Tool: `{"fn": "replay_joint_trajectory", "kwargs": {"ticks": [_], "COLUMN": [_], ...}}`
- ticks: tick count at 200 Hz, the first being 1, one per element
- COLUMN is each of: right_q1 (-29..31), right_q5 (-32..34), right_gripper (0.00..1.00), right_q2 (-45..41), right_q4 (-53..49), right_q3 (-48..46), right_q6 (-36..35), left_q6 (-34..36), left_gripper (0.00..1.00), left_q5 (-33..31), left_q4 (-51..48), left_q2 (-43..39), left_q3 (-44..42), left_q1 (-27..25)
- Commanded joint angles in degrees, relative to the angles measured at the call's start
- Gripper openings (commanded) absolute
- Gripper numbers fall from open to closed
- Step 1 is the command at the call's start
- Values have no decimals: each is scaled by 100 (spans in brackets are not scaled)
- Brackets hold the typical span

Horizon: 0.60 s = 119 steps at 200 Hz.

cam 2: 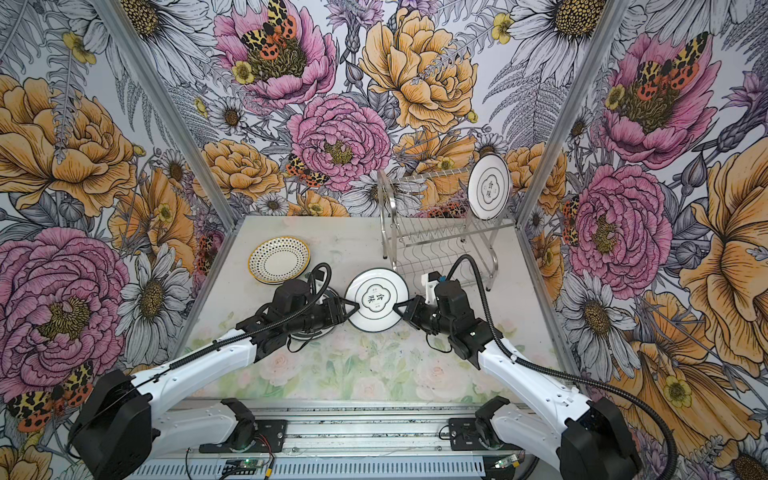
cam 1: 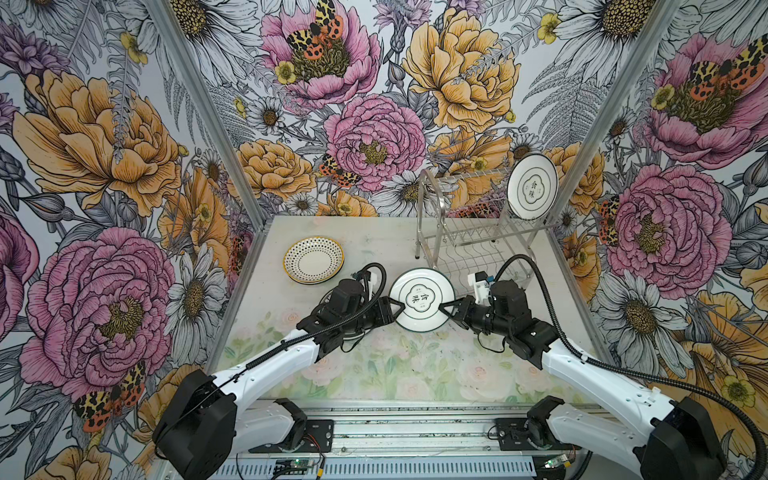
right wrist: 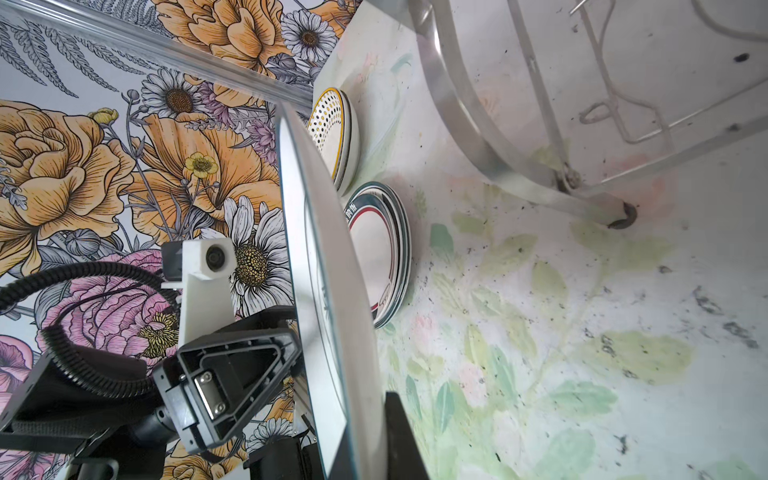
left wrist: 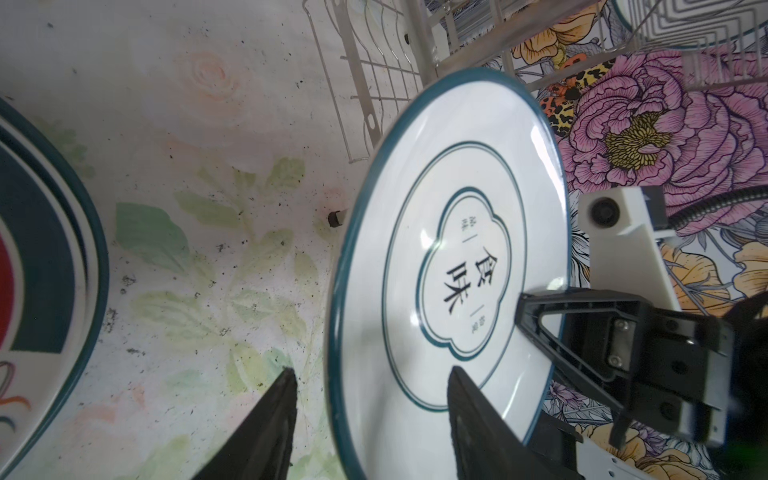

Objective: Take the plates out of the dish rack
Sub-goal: 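Close the left gripper on the white plate's rim beside the right gripper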

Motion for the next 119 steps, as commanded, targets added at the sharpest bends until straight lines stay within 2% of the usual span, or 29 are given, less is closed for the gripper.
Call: {"fn": "replay_joint_trajectory", "kwargs": {"ticks": [1, 83, 119], "right_q1": [130, 551, 658], "right_q5": [-106, 88, 173], "right_gripper": [0, 0, 12], "right_q2": [88, 681, 879], "right_q4": [892, 1071, 1088], "right_q3": [66, 338, 482], "right_q6": [181, 133, 51], "left_q6": [3, -10, 8], "left_gripper": [51, 17, 5], "left_q5": [313, 553, 615], "left_q4": [339, 560, 560], "left_q2": [-113, -226, -438], "left_q3": [-131, -481, -763], "left_q1": [102, 384, 533]}}
